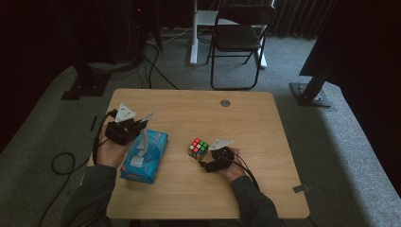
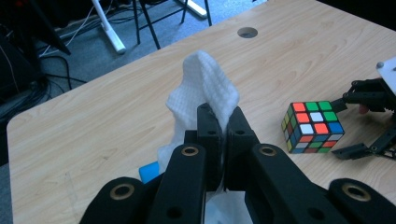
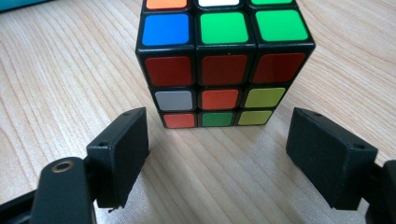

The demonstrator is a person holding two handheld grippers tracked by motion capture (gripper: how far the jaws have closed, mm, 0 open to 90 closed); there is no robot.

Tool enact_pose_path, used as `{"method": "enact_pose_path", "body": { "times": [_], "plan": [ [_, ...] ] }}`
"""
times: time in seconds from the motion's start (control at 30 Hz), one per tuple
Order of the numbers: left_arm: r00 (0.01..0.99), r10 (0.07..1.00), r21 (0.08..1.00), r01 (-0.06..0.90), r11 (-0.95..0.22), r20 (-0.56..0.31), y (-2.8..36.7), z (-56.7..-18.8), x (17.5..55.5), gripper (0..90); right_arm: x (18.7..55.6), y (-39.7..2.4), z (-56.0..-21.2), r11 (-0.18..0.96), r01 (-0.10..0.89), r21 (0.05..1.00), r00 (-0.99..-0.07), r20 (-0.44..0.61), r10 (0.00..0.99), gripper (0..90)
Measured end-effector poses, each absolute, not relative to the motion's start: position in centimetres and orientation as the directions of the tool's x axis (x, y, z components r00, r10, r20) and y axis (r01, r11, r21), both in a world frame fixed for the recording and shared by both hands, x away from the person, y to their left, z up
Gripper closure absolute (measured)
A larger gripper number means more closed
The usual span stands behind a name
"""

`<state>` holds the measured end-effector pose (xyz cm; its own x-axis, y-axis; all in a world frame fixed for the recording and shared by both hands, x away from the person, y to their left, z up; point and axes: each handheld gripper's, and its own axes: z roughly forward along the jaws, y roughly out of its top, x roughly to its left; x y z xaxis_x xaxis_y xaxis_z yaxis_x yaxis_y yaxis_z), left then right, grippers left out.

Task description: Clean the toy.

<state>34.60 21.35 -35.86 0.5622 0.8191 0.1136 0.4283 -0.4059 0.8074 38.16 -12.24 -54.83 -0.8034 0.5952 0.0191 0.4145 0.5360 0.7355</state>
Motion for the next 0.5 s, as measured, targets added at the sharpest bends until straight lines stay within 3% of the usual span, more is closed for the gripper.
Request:
{"method": "enact_pose_path", "body": {
  "times": [0.5],
  "plan": [
    [0.594,0.797,0.814,0.408,-0.412,0.106,19.3,-35.6,35.6,88.0,38.2,-12.2,-54.8,0.536,0.414,0.736,-0.804,0.019,0.595,20.6]
  ]
}}
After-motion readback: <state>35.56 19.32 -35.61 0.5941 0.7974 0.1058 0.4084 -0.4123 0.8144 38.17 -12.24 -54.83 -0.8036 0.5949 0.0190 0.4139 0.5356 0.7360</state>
